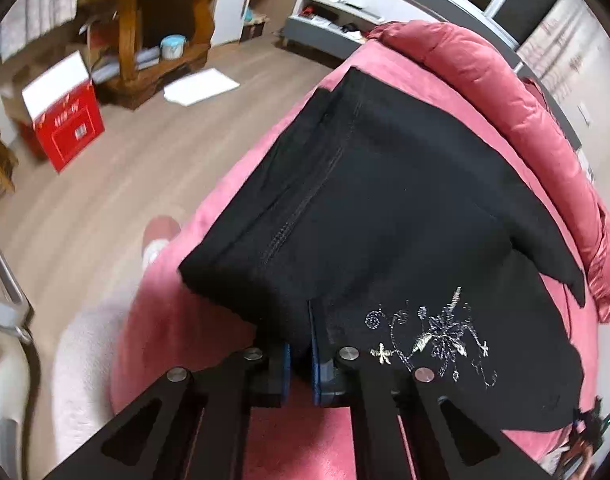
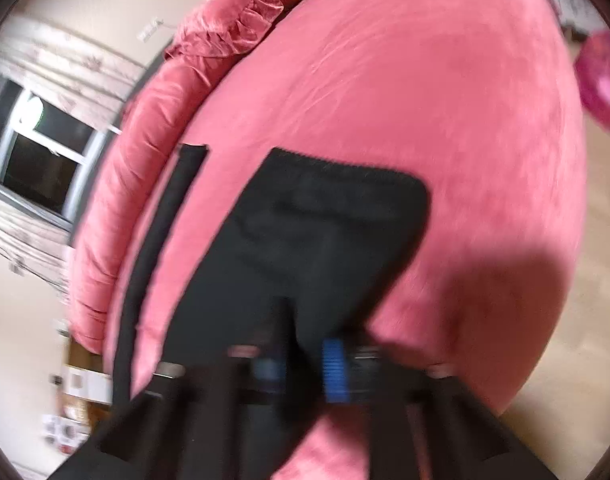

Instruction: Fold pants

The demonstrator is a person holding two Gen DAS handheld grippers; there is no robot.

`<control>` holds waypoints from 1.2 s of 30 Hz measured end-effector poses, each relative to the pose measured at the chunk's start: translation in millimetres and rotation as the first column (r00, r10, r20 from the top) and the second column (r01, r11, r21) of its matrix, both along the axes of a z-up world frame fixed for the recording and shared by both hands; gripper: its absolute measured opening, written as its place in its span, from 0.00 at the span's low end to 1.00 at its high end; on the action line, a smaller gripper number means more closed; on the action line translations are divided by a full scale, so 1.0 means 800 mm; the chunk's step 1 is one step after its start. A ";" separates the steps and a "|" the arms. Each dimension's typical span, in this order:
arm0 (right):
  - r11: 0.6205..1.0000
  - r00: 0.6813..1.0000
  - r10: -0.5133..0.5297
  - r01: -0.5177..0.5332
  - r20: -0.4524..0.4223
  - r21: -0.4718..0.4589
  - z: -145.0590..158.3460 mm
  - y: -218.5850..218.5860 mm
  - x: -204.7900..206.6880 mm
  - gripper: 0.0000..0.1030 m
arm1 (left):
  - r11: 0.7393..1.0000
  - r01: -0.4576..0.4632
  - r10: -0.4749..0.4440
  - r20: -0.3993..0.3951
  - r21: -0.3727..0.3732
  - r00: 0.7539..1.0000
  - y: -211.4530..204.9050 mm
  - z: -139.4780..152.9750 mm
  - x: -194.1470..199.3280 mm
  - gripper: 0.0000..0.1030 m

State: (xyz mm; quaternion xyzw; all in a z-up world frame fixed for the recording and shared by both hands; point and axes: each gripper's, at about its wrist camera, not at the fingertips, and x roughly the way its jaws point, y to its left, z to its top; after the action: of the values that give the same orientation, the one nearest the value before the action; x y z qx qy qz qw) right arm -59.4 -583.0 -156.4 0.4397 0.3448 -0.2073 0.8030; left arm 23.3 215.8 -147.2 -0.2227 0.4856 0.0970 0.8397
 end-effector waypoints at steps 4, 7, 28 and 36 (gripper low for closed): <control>0.996 1.000 0.000 0.001 0.011 -0.092 0.034 -0.005 -0.008 0.09 | 0.999 0.035 -0.034 0.022 -0.028 0.999 0.004 0.031 -0.017 0.06; 0.991 1.000 -0.018 0.019 0.006 -0.134 0.048 -0.006 -0.015 0.09 | 0.998 0.045 -0.044 0.020 -0.051 0.999 0.009 0.041 -0.030 0.06; 0.890 0.954 -0.263 0.181 -0.147 -0.419 0.080 0.007 -0.039 0.46 | 0.878 -0.325 0.363 0.047 -0.350 0.930 0.156 0.042 -0.108 0.28; 0.861 0.993 0.093 -0.119 -0.077 -0.494 0.113 0.131 0.041 0.54 | 0.888 -0.422 0.454 0.206 -0.181 0.867 0.199 0.099 -0.098 0.45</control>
State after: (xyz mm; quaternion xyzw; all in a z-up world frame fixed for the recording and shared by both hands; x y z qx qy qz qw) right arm -26.8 -478.1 -65.9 0.1932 0.3237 -0.2557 0.8903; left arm -55.4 374.7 -68.1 -0.3918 0.3211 0.2254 0.8323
